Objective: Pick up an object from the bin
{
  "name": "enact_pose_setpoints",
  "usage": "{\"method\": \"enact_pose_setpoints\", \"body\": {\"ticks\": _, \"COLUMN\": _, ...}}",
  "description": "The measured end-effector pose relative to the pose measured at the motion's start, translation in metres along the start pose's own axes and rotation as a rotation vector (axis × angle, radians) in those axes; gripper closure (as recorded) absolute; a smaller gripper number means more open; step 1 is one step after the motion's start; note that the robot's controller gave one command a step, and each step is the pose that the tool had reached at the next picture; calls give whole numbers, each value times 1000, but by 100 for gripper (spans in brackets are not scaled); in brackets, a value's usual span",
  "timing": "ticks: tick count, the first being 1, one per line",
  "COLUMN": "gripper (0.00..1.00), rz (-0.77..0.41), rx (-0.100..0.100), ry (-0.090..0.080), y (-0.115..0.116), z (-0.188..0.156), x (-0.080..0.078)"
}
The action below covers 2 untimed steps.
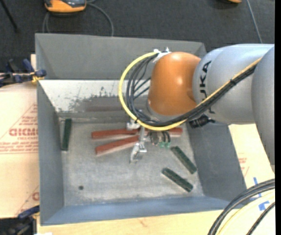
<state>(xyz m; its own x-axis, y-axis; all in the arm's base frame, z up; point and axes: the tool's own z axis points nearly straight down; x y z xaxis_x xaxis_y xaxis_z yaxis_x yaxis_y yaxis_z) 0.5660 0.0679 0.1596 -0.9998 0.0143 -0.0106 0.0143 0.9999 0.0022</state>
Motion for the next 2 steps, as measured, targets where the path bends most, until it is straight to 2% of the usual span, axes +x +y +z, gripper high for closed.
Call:
{"method": "enact_pose_setpoints", "body": {"ticks": 1, "gripper": 0, "rz": 96, "rx": 0, "ry": 0, "y": -3, "z": 68, "x": 4}}
{"method": "enact_pose_setpoints", "body": {"ticks": 2, "gripper": 0, "rz": 70, "rx": 0, "ry": -11, "y": -1, "z": 80, "x": -28}}
